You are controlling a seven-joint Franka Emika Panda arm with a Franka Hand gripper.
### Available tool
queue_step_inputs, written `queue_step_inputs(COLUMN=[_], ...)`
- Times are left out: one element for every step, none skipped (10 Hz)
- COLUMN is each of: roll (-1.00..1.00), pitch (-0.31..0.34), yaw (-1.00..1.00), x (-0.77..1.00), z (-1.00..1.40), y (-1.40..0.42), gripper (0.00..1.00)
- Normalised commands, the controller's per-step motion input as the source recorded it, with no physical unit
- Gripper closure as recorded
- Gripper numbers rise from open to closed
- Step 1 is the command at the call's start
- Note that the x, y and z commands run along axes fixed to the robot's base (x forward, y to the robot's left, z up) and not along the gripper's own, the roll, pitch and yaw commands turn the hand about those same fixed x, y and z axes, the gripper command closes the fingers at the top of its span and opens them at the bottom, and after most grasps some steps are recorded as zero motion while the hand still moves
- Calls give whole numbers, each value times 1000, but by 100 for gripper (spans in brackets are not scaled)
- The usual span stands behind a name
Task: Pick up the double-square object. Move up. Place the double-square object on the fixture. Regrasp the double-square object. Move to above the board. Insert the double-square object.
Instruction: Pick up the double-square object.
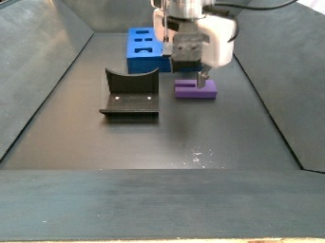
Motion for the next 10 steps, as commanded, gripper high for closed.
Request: queue_step_inputs(roll=[66,0,0,11,23,23,40,20,0,0], pitch=[-180,0,-91,-169,-166,-91,0,0,0,0], yaw=[-654,-454,-34,-329,-489,-391,-149,0,0,0], x=[0,0,0,-51,-106,-160,-129,0,0,0], z=[-514,-134,-20,-446,-574,-457,-163,-3,0,0], y=[-40,0,0,0,-49,-69,-3,0,0,0], gripper=[0,0,0,0,0,0,0,0,100,100])
